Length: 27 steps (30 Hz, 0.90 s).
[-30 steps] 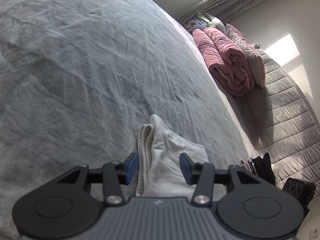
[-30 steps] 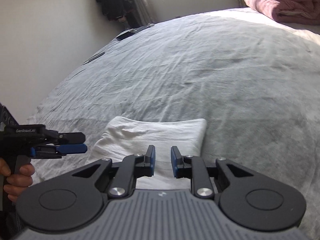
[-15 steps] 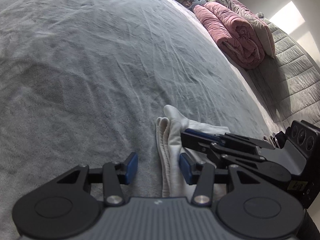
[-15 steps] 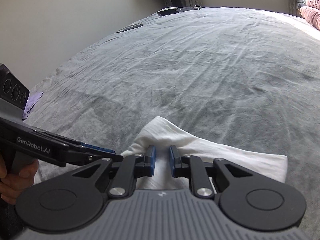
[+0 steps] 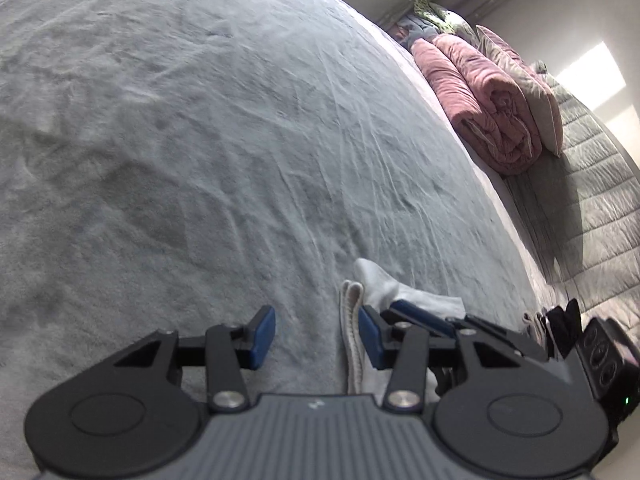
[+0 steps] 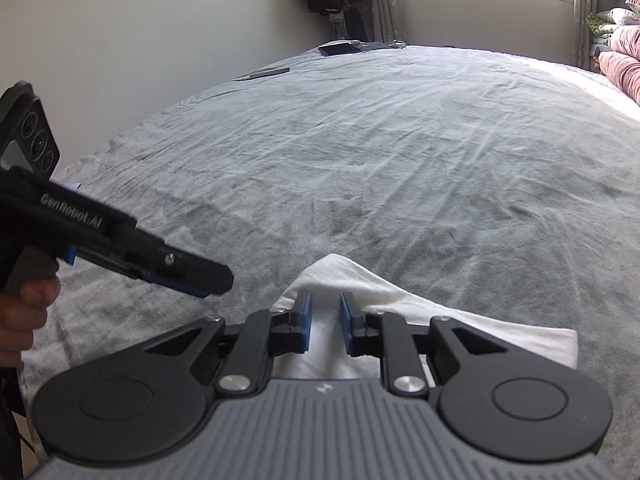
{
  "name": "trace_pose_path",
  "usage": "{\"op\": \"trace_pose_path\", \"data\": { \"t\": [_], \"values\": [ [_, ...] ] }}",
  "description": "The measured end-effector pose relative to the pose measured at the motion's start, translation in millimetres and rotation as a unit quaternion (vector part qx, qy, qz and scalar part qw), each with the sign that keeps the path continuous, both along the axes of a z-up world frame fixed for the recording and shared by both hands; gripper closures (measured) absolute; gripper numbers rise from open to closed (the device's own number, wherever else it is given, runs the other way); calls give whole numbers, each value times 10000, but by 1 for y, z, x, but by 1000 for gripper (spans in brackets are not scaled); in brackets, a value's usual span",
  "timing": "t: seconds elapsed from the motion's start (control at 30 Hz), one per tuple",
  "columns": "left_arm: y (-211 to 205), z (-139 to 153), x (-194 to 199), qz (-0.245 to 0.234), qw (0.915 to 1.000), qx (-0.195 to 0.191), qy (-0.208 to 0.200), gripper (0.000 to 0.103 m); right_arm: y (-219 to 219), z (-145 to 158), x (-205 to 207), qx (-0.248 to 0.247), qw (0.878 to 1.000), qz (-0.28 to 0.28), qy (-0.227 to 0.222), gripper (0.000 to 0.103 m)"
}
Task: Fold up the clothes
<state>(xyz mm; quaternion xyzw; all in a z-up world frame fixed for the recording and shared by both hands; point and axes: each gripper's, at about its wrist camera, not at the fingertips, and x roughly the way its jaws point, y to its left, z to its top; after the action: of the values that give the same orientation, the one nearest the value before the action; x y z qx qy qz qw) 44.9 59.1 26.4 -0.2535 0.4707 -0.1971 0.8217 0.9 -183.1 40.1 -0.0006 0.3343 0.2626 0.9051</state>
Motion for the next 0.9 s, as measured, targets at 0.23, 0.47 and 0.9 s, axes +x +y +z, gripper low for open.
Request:
{"op": "trace_pose_path", "data": {
  "t": [0.23, 0.47, 0.9],
  "values": [
    [-1, 5, 0, -30, 9995, -311, 100, 56, 33, 3, -38, -592, 9978, -27, -289, 53],
    [7, 4, 5, 109, 9993, -311, 183, 56, 78, -26, -81, -1916, 9753, -347, -1042, 53],
    [14, 13, 5, 147, 9984, -524, 139, 55, 113, -38, -89, -3516, 9271, -287, -1265, 65]
  ]
}}
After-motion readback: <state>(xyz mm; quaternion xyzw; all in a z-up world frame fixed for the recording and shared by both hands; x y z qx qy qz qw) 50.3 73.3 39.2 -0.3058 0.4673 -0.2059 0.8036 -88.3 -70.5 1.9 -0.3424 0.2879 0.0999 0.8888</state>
